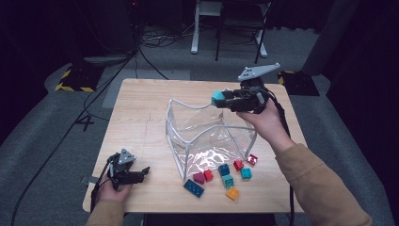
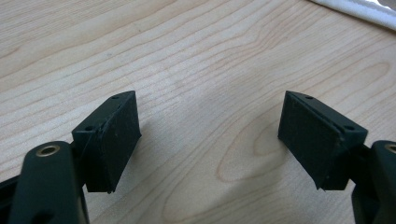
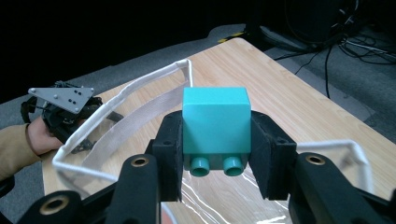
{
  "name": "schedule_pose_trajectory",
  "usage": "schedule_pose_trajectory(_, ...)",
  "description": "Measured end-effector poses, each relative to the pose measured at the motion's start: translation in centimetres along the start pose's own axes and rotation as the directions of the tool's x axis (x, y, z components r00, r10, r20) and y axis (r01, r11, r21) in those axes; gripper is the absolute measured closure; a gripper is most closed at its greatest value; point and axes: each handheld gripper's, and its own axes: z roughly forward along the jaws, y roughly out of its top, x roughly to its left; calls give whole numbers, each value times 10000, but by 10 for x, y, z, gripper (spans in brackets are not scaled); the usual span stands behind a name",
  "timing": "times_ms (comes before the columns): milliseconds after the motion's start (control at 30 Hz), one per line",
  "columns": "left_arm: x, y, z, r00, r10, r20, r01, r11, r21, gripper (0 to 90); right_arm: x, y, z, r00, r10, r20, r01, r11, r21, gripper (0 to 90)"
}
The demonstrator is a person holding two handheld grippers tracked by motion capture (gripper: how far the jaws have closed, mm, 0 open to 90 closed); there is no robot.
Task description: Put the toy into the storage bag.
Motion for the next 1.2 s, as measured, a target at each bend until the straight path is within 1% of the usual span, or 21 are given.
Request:
schedule_pose_trajectory(67, 0, 0, 0, 10000, -1, 3, 1, 10000, -2, 211, 2, 4, 11, 10000, -49, -74, 51, 9998, 186, 590)
schedule_pose_trajectory(167, 0, 0, 0, 10000, 0, -1, 0, 10000, -1, 211, 4, 7, 23, 9998, -82, -155, 88, 9992, 397, 590)
schedule_pose_trajectory(267, 0, 0, 0, 10000, -2, -10, 2, 10000, 13, 212, 3, 10, 33, 9997, -40, -233, 54, 9982, 592, 590)
schedule_pose_trajectory(300, 0, 0, 0, 10000, 7, -18, -7, 10000, 6, 212, 2, 11, 39, 9996, -2, -276, 21, 9975, 713, 590)
schedule_pose_trajectory(333, 0, 0, 0, 10000, -1, -12, 1, 10000, 11, 212, 2, 11, 39, 9996, -2, -276, 21, 9975, 713, 590)
schedule_pose_trajectory(433, 0, 0, 0, 10000, 9, -21, -9, 10000, 7, 211, 1, 12, 47, 9991, 123, -410, -87, 9962, 864, 590)
schedule_pose_trajectory(500, 0, 0, 0, 10000, 5, -19, -5, 10000, 7, 211, 2, 12, 53, 9983, 111, -577, -53, 9950, 994, 590)
schedule_pose_trajectory(600, 0, 0, 0, 10000, 7, -20, -7, 10000, 9, 212, 4, 12, 56, 9974, 85, -710, -10, 9945, 1049, 590)
schedule_pose_trajectory(700, 0, 0, 0, 10000, 7, -27, -7, 10000, 9, 211, 10, 10, 64, 9952, -144, -967, 269, 9913, 1288, 590)
schedule_pose_trajectory(733, 0, 0, 0, 10000, 7, -27, -7, 10000, 9, 211, 10, 10, 64, 9952, -144, -967, 269, 9913, 1288, 590)
schedule_pose_trajectory(833, 0, 0, 0, 10000, 6, -26, -6, 10000, 10, 211, 12, 10, 71, 9932, -192, -1146, 374, 9866, 1589, 590)
schedule_pose_trajectory(967, 0, 0, 0, 10000, -3, -17, 3, 10000, 14, 211, 14, 9, 84, 9905, -186, -1364, 491, 9734, 2239, 590)
schedule_pose_trajectory(1000, 0, 0, 0, 10000, -3, -19, 3, 10000, 15, 211, 13, 9, 87, 9899, -132, -1413, 481, 9679, 2468, 590)
schedule_pose_trajectory(1033, 0, 0, 0, 10000, 5, -23, -5, 10000, 17, 211, 13, 9, 92, 9896, -45, -1436, 444, 9602, 2757, 590)
schedule_pose_trajectory(1100, 0, 0, 0, 10000, 4, -25, -4, 10000, 16, 211, 11, 9, 98, 9885, 55, -1510, 419, 9502, 3088, 590)
schedule_pose_trajectory(1133, 0, 0, 0, 10000, 4, -25, -4, 10000, 17, 211, 10, 9, 103, 9879, 258, -1526, 293, 9369, 3483, 590)
schedule_pose_trajectory(1167, 0, 0, 0, 10000, -6, -24, 6, 10000, 9, 211, 10, 8, 105, 9883, 287, -1500, 285, 9302, 3660, 590)
schedule_pose_trajectory(1200, 0, 0, 0, 10000, -6, -24, 7, 10000, 8, 211, 10, 8, 108, 9885, 346, -1474, 255, 9214, 3879, 590)
